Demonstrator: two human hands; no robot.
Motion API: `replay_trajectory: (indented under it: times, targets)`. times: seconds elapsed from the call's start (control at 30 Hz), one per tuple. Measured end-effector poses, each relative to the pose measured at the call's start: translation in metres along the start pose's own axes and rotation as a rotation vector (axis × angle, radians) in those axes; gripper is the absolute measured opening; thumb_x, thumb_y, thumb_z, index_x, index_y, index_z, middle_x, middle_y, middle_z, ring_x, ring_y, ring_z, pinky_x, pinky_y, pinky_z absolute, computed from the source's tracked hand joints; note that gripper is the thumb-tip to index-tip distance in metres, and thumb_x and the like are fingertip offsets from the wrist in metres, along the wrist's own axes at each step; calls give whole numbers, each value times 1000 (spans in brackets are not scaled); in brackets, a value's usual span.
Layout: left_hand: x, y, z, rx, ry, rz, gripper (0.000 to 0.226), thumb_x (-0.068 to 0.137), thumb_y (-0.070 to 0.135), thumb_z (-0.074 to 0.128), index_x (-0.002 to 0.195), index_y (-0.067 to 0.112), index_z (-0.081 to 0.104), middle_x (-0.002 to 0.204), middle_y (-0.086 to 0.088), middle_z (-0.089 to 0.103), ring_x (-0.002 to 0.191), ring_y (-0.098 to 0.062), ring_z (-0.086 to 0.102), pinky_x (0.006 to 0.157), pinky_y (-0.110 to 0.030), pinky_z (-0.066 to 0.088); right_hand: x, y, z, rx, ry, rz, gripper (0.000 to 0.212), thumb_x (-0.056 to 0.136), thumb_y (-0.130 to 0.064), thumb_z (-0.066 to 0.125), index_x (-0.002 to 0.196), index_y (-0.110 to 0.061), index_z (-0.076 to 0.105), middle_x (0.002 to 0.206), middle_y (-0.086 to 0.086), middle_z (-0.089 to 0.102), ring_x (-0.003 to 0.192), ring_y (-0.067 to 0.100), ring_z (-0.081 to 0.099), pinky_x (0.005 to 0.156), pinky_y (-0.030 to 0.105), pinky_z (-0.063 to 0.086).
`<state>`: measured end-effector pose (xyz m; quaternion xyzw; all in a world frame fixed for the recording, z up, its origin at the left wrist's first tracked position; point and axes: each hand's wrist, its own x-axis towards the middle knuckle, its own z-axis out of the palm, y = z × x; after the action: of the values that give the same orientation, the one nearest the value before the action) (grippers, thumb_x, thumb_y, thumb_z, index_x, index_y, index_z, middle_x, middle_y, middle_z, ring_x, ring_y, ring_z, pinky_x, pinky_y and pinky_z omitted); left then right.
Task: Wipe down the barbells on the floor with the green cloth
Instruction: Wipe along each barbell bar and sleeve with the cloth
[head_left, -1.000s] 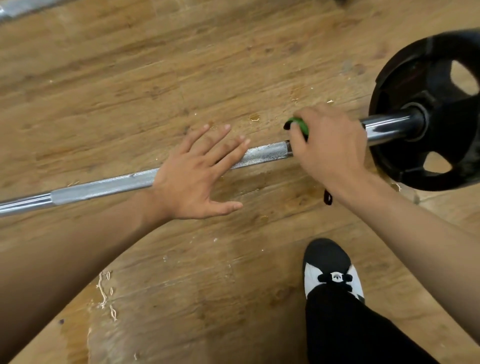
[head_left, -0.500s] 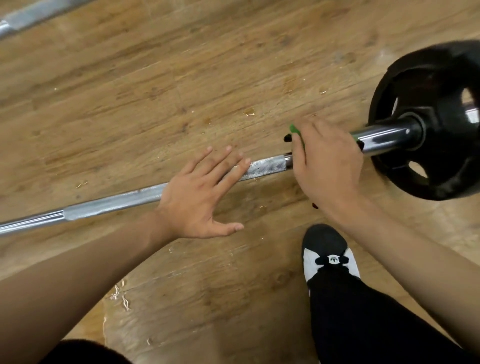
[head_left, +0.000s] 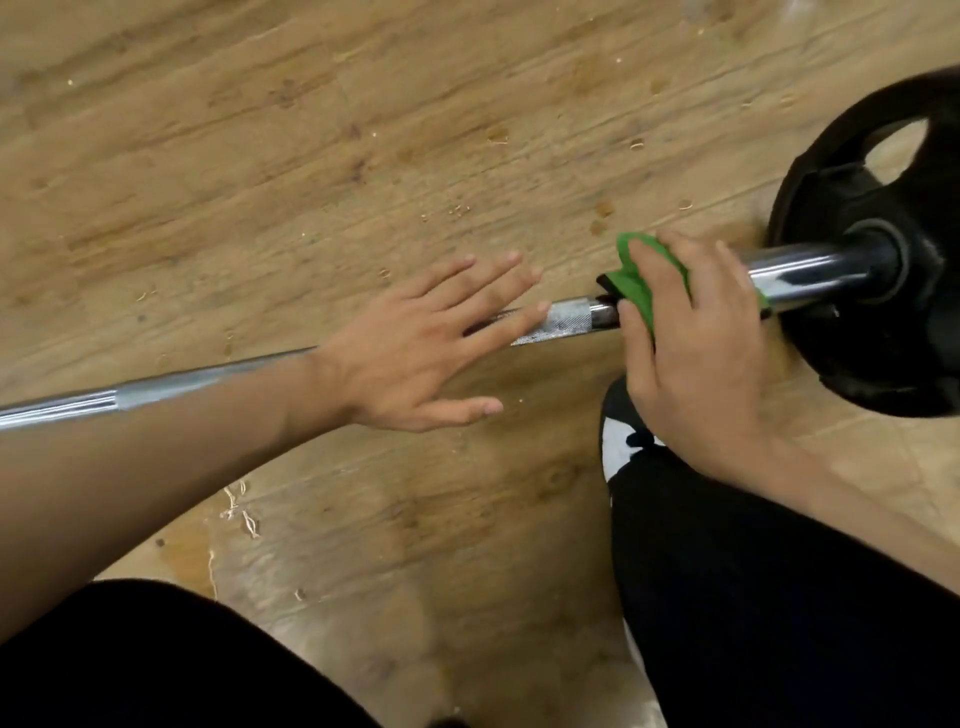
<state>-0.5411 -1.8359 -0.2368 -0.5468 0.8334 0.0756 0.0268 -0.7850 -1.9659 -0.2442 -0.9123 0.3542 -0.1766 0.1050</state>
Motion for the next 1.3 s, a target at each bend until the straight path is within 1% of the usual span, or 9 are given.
replay_trajectory:
  times: [0.23, 0.33, 0.47, 0.53, 0.63, 0.83, 1.0, 1.17, 1.3]
  targets:
    - [9, 13, 10, 45, -14, 98, 84, 106, 67, 20, 168, 13, 6, 175, -16, 1, 162, -34, -1, 131, -51, 5, 26, -4, 0, -37, -96, 153, 41, 101, -31, 44, 123, -9, 71, 137, 14, 65, 127, 30, 60, 123, 43, 24]
    - [10, 12, 9, 35, -13, 103, 84, 105, 67, 21, 168, 14, 7, 175, -15, 3, 162, -34, 1, 130, -53, 9, 7, -6, -3, -24, -60, 29, 45, 104, -15, 47, 147, -6, 54, 163, 15, 38, 147, 31, 43, 122, 49, 29]
    - [10, 10, 8, 25, -3, 95, 83, 105, 67, 22, 168, 15, 9, 175, -14, 4, 162, -34, 3, 130, -53, 10, -32, 0, -5, -80, -25, -72, 46, 105, -3, 48, 151, -2, 48, 159, 24, 40, 150, 37, 36, 126, 49, 23]
    - [12, 9, 9, 16, -11, 96, 83, 106, 67, 21, 168, 15, 8, 175, -14, 4, 162, -34, 3, 130, -53, 10, -5, 0, 1, -82, -9, 12, 38, 107, -17, 45, 139, -4, 62, 143, 19, 60, 133, 33, 56, 122, 44, 29]
    - [14, 4, 9, -11, -16, 90, 82, 106, 67, 19, 168, 15, 9, 175, -14, 6, 162, -35, 4, 130, -53, 11, 38, -5, 6, -95, 0, 116, 33, 100, -24, 48, 111, -9, 75, 118, 7, 73, 93, 32, 69, 90, 40, 48]
    - [18, -12, 7, -67, -33, 103, 78, 107, 66, 15, 169, 19, 6, 176, -10, 4, 162, -32, 2, 129, -53, 13, 1, -4, 4, -74, 91, -14, 33, 103, -12, 53, 132, -1, 64, 134, 18, 63, 119, 36, 59, 101, 46, 44]
    - [25, -31, 4, -79, -60, 89, 79, 106, 68, 14, 169, 20, 9, 176, -10, 7, 162, -33, 3, 129, -55, 15, 65, -3, 15, -154, -1, 112, 29, 99, -27, 48, 98, -11, 73, 87, 9, 68, 70, 33, 62, 66, 34, 31]
    - [30, -41, 1, 66, -10, -35, 69, 109, 64, 15, 168, 29, 11, 175, -15, 10, 161, -36, 7, 129, -57, 14, 30, -8, 12, -111, 21, 17, 41, 109, -25, 47, 145, -9, 56, 149, 15, 53, 129, 37, 52, 114, 50, 35]
    - [34, -37, 2, 139, 22, -210, 66, 110, 62, 17, 167, 30, 18, 173, -19, 16, 160, -39, 15, 128, -59, 13, 61, -2, 23, -80, 60, 15, 37, 108, -34, 49, 126, -10, 71, 137, 14, 63, 115, 37, 61, 105, 49, 39]
